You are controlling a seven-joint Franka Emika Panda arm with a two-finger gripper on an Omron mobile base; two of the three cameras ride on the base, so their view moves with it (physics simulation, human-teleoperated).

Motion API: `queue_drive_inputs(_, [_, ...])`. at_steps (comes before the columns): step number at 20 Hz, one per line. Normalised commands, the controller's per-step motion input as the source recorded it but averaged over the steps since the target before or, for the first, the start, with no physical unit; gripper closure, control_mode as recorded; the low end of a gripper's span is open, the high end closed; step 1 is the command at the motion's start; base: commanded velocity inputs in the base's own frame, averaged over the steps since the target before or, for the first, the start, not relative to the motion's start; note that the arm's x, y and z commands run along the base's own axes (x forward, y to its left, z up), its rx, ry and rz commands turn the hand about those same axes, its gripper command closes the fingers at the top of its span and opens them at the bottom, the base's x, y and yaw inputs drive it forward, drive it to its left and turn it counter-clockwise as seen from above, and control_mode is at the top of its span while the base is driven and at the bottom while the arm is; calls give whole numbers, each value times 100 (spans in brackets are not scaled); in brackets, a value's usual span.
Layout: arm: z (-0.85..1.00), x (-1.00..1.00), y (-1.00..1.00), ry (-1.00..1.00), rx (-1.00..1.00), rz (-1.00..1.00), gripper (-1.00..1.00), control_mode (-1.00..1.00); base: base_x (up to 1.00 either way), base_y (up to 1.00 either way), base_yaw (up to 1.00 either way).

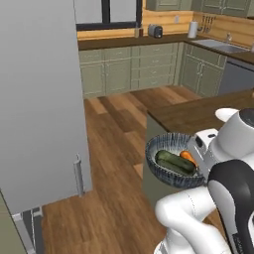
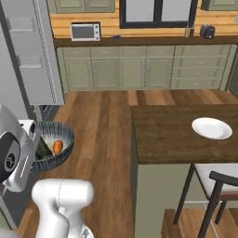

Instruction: Pick the chicken drumstick and cucumber from their plates and place them in the bowl. Then put the bowl in the fridge.

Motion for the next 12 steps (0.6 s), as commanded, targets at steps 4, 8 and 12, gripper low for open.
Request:
queue_drive_inputs(4, [0, 0, 0, 0, 0, 0, 100, 100, 32, -32, 0])
queue_drive_inputs(8, [0, 0, 0, 0, 0, 0, 100, 100, 58, -31, 0])
queue_drive_inputs(12, [0, 0, 0, 0, 0, 0, 100, 100, 100, -3, 0])
